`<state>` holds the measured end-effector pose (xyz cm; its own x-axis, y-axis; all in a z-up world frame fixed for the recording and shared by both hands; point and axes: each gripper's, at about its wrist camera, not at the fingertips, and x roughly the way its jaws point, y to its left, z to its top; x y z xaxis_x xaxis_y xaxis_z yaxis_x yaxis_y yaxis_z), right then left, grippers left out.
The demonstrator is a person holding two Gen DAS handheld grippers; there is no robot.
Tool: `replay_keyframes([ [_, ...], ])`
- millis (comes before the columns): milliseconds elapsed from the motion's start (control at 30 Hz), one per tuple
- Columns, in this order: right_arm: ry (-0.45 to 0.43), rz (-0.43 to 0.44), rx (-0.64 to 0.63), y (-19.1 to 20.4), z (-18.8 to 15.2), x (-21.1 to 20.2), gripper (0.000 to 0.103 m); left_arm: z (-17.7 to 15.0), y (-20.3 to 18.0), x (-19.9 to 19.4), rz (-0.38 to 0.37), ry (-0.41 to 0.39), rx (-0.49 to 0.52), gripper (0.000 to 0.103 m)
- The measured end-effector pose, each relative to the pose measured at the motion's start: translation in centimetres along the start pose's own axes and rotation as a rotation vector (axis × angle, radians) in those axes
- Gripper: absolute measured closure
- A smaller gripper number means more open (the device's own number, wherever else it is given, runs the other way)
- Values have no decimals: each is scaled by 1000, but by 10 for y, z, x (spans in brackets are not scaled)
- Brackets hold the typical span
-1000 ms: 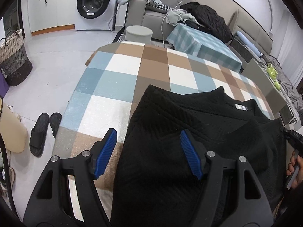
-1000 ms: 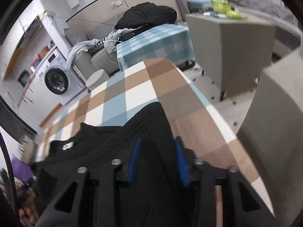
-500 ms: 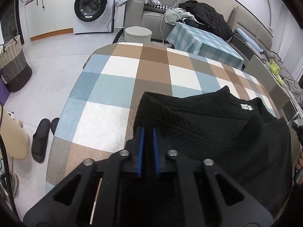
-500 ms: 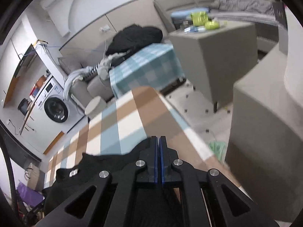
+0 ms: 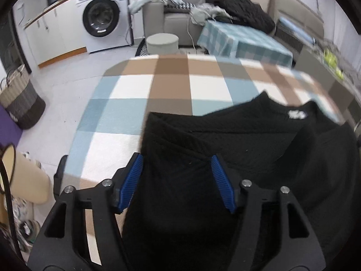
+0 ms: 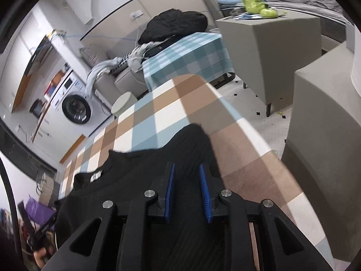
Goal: Fold small clothes
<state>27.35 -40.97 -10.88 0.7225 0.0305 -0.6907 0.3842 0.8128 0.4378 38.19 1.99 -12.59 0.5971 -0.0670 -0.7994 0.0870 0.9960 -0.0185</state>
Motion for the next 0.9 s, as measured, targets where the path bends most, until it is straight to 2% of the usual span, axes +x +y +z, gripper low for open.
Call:
replay_keyframes([
  [33, 8, 5, -13, 3, -1, 1, 81, 1, -1, 4, -18, 3, 4, 62],
  [67, 18, 10, -25, 5, -3, 3, 81, 2, -1, 4, -29, -13, -5, 75],
  [100, 27, 11, -37, 7, -4, 4, 80, 3, 0, 2, -27, -16, -12, 84],
  [200, 34, 3, -72, 11, -7, 4, 80, 5, 6, -13, -68, -73, -62, 89],
  [333, 34, 10, -79, 10, -8, 1, 80, 7, 20, -38, -132, -140, -128, 89],
  [433, 35, 6, -81, 9, -7, 1, 80, 10, 33, -42, -115, -143, -161, 89],
  [500, 33, 2, -72, 7, -7, 0, 80, 9, 42, -37, -104, -129, -186, 100],
  [733, 25, -4, -64, 3, -4, -5, 79, 5, 58, -20, -137, -105, -254, 100],
  [833, 20, -29, -48, 0, -1, -3, 74, 6, 58, -19, -135, -100, -266, 97],
  [867, 16, -33, -30, -2, 0, -2, 70, 6, 58, -15, -126, -81, -266, 90],
  [900, 14, -31, -9, -4, 2, -1, 68, 6, 57, -13, -125, -67, -264, 75],
])
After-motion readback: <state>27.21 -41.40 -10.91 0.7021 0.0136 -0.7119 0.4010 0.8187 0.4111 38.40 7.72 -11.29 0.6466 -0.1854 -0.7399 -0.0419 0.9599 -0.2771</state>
